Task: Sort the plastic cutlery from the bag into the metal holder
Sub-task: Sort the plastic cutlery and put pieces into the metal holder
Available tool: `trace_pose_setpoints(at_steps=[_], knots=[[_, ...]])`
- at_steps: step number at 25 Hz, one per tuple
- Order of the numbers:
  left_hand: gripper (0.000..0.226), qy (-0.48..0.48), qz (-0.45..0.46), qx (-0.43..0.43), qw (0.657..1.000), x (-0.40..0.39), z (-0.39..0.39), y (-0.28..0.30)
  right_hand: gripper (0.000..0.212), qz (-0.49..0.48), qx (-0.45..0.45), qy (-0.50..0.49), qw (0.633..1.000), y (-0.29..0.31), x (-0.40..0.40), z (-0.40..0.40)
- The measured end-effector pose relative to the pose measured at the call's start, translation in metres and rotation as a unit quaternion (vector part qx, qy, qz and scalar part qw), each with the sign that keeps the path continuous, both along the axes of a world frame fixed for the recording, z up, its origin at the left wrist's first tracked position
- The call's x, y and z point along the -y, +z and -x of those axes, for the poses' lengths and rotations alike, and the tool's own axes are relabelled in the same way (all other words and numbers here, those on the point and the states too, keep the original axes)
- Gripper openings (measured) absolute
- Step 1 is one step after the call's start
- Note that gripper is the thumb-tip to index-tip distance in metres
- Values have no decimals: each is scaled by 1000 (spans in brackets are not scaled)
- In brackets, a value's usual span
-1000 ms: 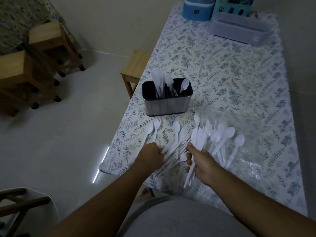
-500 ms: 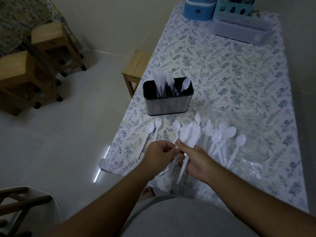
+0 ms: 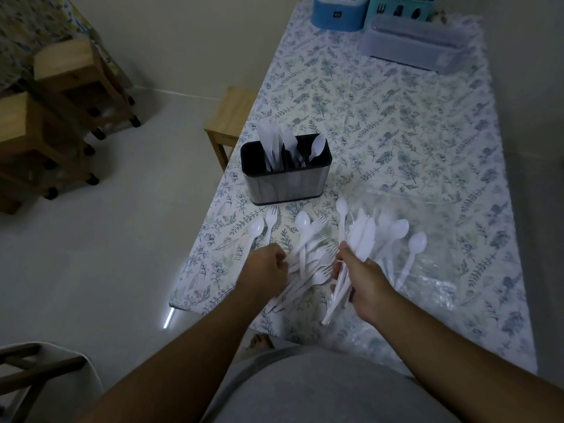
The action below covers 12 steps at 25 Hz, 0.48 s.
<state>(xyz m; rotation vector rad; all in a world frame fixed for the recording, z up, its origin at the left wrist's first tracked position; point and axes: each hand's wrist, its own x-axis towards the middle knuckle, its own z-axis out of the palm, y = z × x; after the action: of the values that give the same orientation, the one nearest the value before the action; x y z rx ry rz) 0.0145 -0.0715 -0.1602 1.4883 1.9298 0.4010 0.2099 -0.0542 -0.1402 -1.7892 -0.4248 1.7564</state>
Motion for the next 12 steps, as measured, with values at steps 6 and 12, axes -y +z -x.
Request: trace_pose_setpoints(at_steps=[6,12], knots=[[12,-12,-86,-80,993,6,9,0,12,-12,-26,23,999,-5,5,-2],[17,-68,-4,-79,995,17,-5,-4,12,-5,-21,49,999,-3,5,0]])
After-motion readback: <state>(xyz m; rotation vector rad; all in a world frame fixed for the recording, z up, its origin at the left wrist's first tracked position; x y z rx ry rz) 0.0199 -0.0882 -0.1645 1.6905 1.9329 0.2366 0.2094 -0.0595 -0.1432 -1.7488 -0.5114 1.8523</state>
